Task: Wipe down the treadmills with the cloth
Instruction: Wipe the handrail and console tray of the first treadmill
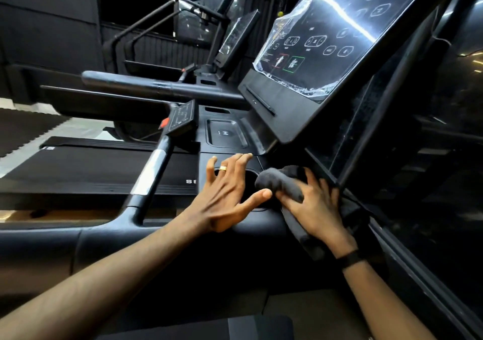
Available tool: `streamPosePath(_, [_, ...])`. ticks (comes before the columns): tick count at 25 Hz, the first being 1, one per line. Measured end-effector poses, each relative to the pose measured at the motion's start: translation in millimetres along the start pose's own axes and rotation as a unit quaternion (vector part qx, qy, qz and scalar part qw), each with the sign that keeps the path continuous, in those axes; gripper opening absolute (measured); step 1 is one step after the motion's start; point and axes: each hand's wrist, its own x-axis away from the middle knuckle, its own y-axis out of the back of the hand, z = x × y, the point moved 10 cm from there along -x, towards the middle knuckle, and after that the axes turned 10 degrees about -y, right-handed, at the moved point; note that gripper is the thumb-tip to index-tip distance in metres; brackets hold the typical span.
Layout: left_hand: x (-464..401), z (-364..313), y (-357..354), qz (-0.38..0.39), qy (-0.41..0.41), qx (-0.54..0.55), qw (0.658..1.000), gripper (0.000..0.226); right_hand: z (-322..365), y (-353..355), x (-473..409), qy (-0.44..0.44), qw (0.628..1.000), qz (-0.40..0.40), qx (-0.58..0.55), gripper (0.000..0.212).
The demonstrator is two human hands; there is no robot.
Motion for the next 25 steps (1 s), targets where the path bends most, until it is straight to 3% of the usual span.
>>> streamPosePath(4, [-0.1, 18.6, 17.4, -0.090, 0.059, 0.005, 0.994, 0.093, 41.5, -22.6, -58.3, -0.100, 0.994, -0.001, 0.031, 0.055])
streamPosePath(7, [11.6, 41.8, 30.6, -0.158, 0.146, 0.041, 0.976, 0.088, 92.2, -27.2, -54.2, -0.055, 0.998, -0.010, 0.035, 0.056])
streamPosePath(11, [36.1, 64.5, 45.4, -0.096, 0.172, 0.026, 0.980, 0.094, 98.1, -16.9, -10.6, 0.091, 0.996, -0.014, -0.009, 0.053])
streamPosePath(15, [73.8, 84.2, 71.0, -0.063, 0.140, -0.046, 0.987, 0.087, 71.6, -17.0, -38.8, -0.054, 0.998, -0.039, -0.021, 0.049])
streamPosePath(17, [79.7, 83.0, 67.9, -0.034, 0.131, -0.063, 0.989, 0.088, 102.7, -27.3, -54.2, -0.066, 0.996, -0.051, 0.019, 0.052])
streamPosePath(21, [73.1, 73.5, 62.2, -0.009, 0.109, -0.084, 0.990, 0.092, 187.2, -46.7, -55.8, 0.043, 0.999, -0.019, 0.009, 0.049])
streamPosePath(25, [76.8, 78.0, 64.2, -0.028, 0.110, -0.072, 0.991, 0.090, 207.6, -31.7, -26.6, 0.147, 0.987, 0.059, -0.035, 0.042])
